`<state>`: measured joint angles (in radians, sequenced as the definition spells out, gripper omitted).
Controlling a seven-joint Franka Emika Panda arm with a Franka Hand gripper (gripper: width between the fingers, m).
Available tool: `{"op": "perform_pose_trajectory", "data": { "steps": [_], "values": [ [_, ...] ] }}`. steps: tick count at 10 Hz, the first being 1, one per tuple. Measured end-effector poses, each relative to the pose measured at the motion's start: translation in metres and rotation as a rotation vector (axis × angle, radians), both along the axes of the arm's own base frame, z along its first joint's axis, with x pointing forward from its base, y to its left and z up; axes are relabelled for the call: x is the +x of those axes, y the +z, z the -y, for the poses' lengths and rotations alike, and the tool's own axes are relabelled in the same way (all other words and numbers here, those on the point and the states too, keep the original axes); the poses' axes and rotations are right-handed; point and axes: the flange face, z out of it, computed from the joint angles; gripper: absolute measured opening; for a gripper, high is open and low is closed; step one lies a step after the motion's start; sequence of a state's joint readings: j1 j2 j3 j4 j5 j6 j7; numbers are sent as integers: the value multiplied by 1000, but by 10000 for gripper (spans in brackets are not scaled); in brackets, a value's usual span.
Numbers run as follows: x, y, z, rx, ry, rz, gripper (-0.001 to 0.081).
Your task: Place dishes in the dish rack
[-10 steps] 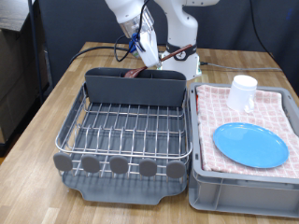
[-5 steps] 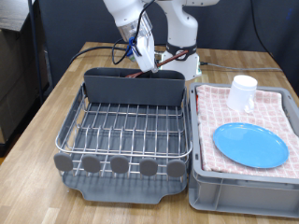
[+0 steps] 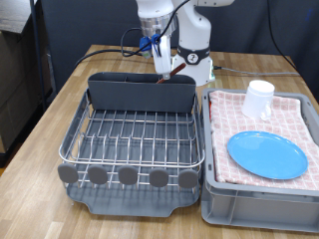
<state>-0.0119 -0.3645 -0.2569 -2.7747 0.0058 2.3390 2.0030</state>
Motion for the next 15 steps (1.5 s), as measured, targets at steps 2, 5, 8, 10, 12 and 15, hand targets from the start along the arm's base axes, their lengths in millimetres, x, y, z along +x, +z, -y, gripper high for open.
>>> {"op": "perform_pose_trajectory", "data": {
  "steps": [2,5,8,10,12,15],
  "values": [
    [10,17,-27,-139,9,12,640],
    [21,54,-62,-211,45,53,794],
    [32,94,-93,-231,137,77,803],
    [40,116,-121,-223,305,115,803],
    [42,118,-126,-216,344,119,803],
    [59,115,-137,-236,417,153,803]
  ]
}}
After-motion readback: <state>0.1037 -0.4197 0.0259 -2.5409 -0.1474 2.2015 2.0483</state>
